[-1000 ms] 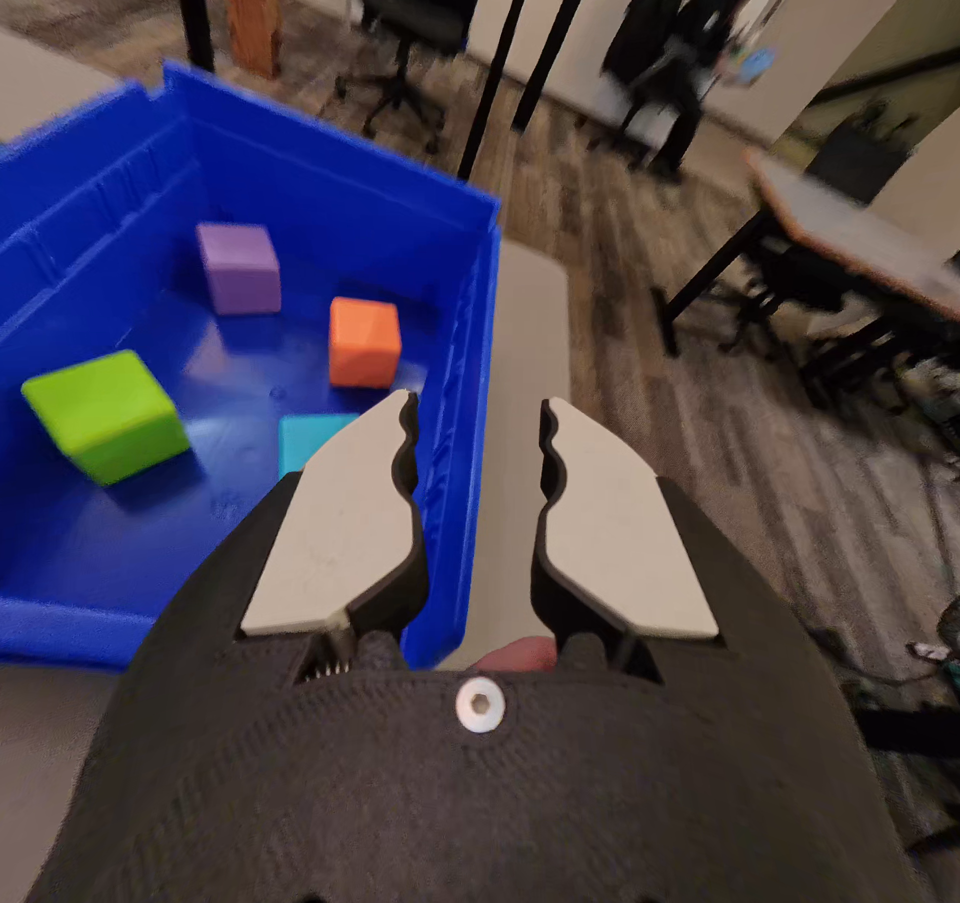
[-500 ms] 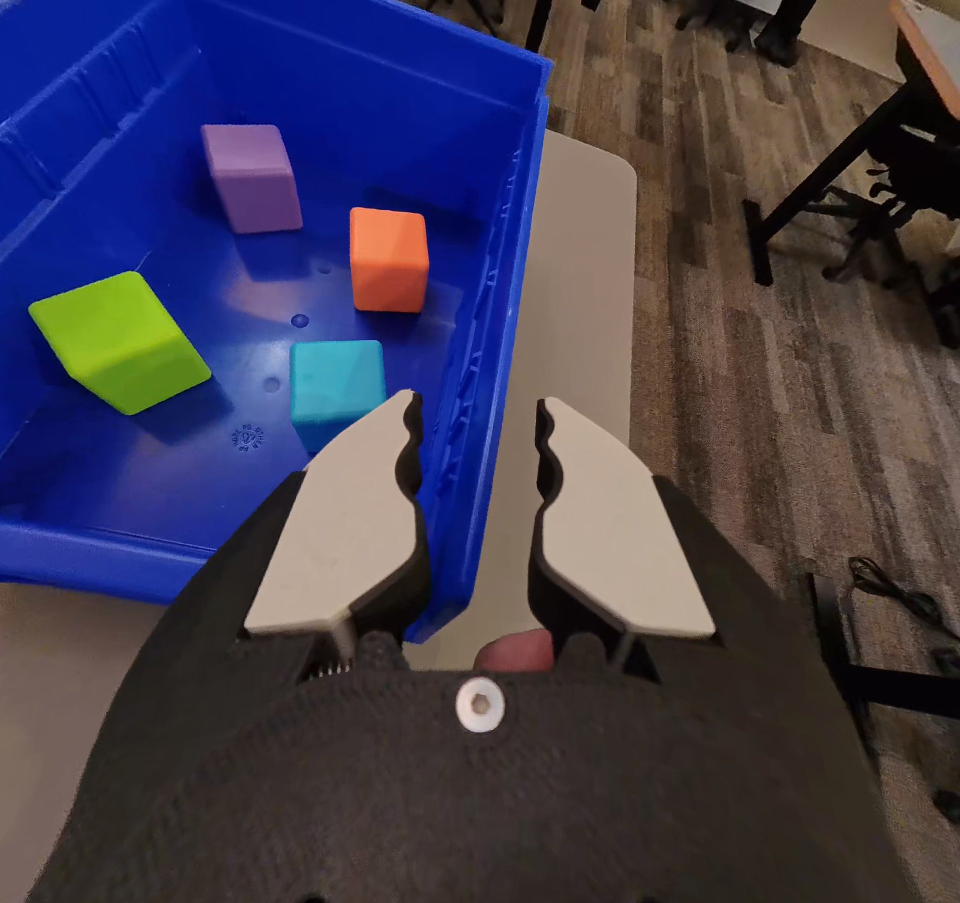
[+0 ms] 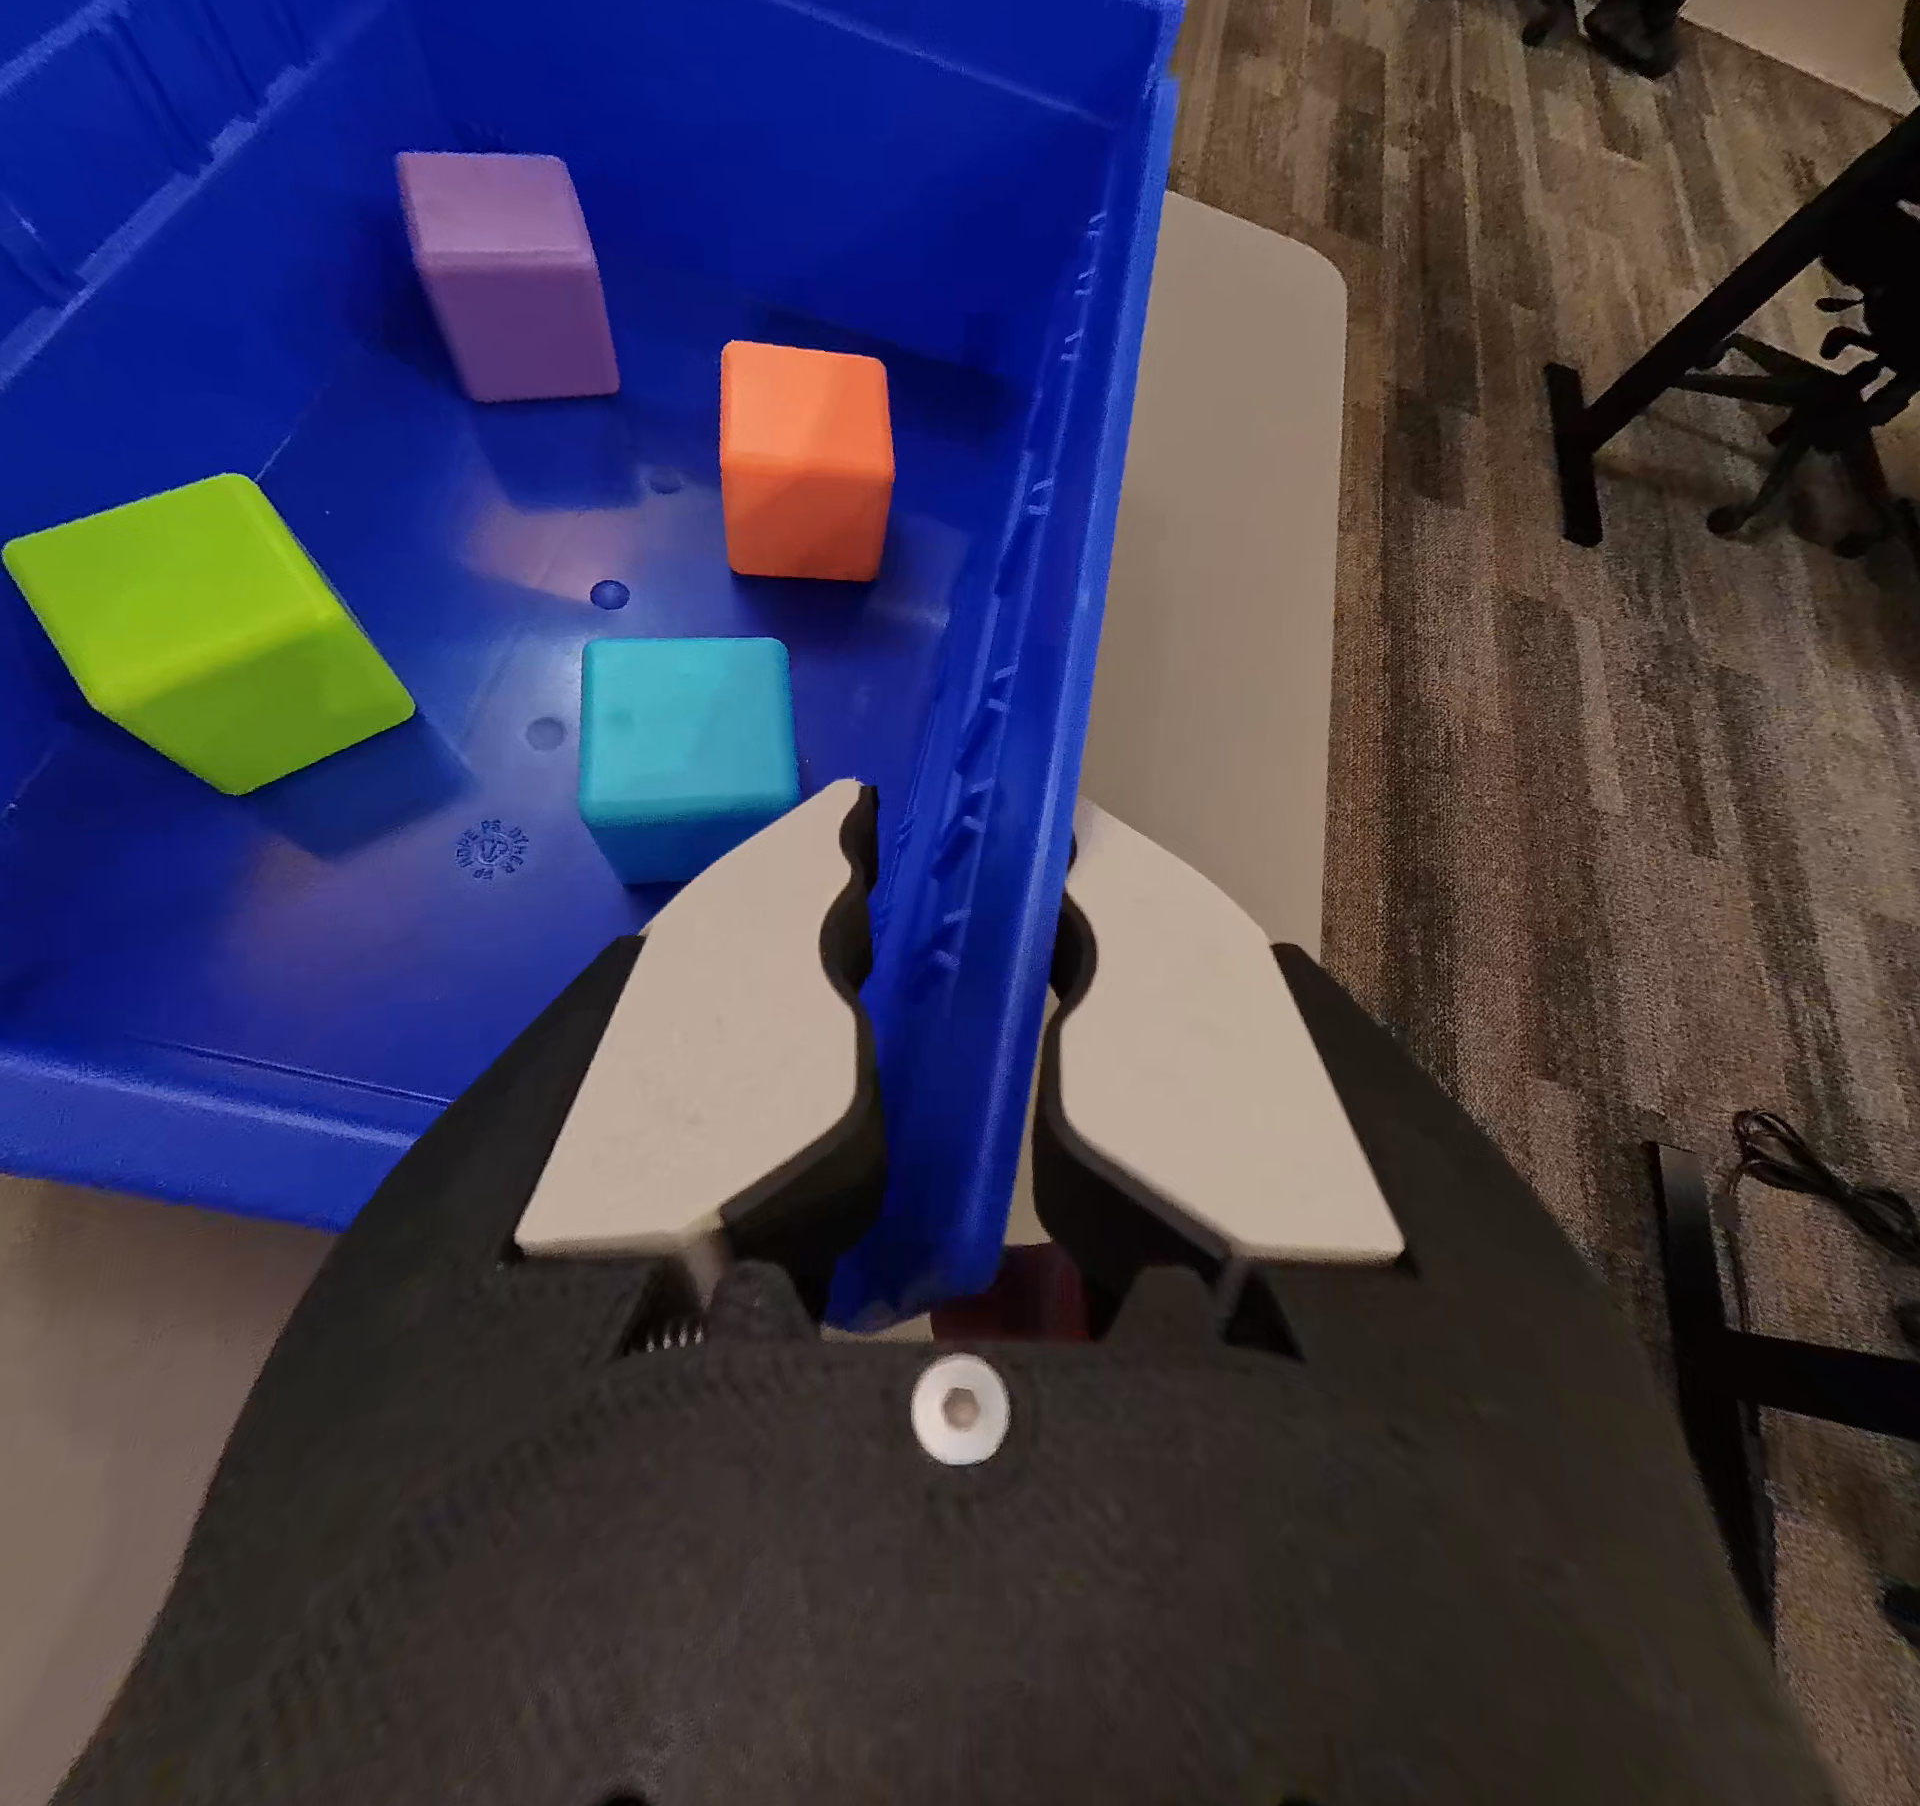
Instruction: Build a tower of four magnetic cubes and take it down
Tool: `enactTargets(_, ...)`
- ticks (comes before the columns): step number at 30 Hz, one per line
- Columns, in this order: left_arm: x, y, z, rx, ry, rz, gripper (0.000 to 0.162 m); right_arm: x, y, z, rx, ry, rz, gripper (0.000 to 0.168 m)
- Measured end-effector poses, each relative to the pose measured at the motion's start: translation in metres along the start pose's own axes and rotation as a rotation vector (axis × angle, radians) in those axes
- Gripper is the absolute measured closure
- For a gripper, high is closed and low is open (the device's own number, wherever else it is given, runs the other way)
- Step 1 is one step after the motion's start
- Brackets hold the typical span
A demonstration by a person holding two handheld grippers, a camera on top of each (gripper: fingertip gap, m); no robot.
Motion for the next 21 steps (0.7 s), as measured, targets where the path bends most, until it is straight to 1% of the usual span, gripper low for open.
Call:
enactTargets(4, 0.0, 0.0, 0.0, 0.002, 0.001, 0.0, 0.162, -0.001, 0.0, 0.001, -0.01, 0.005, 0.0, 0.14)
enactTargets(6, 0.0, 0.0, 0.0, 0.003, 0.001, -0.003, 0.162, -0.002, -0.003, 0.002, -0.015, 0.013, 0.014, 0.147)
enactTargets(10, 0.001, 0.001, 0.0, 0.006, -0.003, -0.009, 0.162, -0.004, -0.004, 0.004, -0.024, 0.013, 0.018, 0.153)
enactTargets(15, 0.002, 0.003, 0.0, 0.009, -0.014, -0.023, 0.162, -0.006, -0.004, 0.004, -0.026, 0.013, 0.009, 0.153)
enactTargets(18, 0.009, 0.007, -0.003, 0.013, -0.039, -0.051, 0.162, -0.007, -0.004, 0.005, -0.044, 0.004, -0.011, 0.155)
enactTargets(21, 0.022, 0.01, -0.012, 0.02, -0.093, -0.082, 0.162, -0.008, -0.004, 0.005, -0.06, 0.003, -0.037, 0.158)
Point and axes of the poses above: each gripper's, where its closed fingertips meet, x back along the fingers, z out of its underside, y = z × x across the jaws, the point moved 5 cm from there along x, back along the fingers, and after that the axes turned 3 degrees about z, right-handed, at the moved point
